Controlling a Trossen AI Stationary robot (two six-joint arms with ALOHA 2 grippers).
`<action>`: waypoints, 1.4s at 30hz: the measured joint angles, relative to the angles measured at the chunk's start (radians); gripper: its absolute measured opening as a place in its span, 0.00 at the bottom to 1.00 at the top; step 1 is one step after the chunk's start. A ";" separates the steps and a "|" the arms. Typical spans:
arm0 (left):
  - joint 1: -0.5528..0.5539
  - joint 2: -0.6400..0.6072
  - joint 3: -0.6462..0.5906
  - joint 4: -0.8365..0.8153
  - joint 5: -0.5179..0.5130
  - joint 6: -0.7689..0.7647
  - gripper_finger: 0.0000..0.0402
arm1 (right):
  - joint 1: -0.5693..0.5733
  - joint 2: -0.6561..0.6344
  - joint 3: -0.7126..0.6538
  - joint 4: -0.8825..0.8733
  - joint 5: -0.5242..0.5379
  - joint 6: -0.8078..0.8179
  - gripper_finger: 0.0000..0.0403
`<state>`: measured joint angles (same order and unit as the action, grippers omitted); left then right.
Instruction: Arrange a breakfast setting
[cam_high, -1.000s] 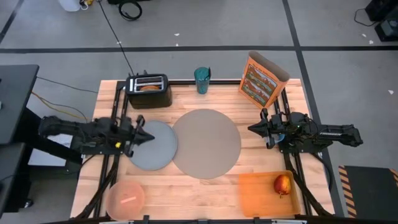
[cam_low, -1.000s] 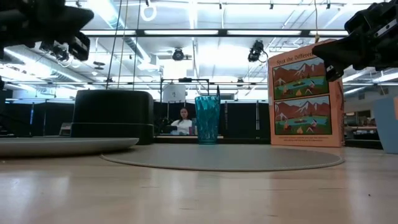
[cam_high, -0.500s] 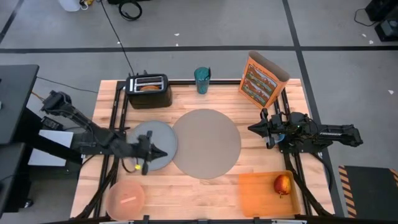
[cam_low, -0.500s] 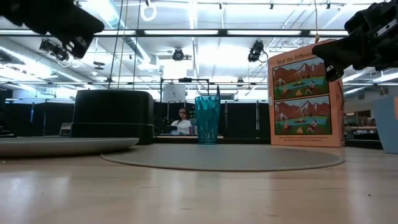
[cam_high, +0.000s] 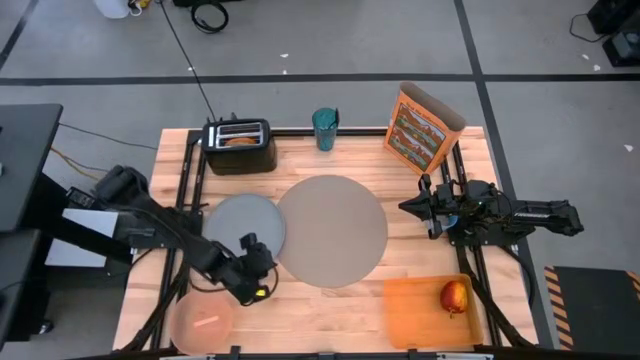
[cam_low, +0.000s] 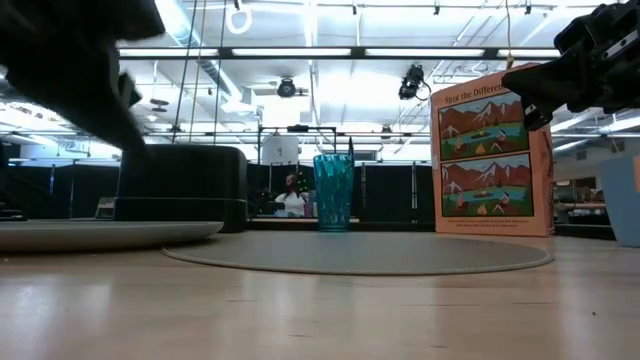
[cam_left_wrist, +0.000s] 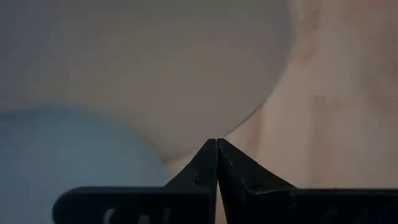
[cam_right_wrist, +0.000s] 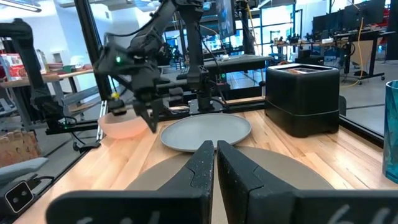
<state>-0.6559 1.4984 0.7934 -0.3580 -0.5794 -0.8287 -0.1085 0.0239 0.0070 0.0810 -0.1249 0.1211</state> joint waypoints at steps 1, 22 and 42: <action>0.004 0.011 0.004 -0.035 0.002 -0.042 0.05 | 0.000 0.000 0.000 0.000 0.000 0.000 0.07; 0.086 0.190 -0.016 0.004 -0.003 -0.154 0.35 | 0.000 0.000 0.000 -0.001 0.000 0.000 0.07; 0.085 0.229 0.078 -0.175 0.005 -0.149 0.06 | 0.000 0.000 0.000 -0.001 0.000 0.000 0.07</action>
<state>-0.5713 1.7279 0.8711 -0.5333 -0.5743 -0.9776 -0.1085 0.0238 0.0067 0.0803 -0.1246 0.1210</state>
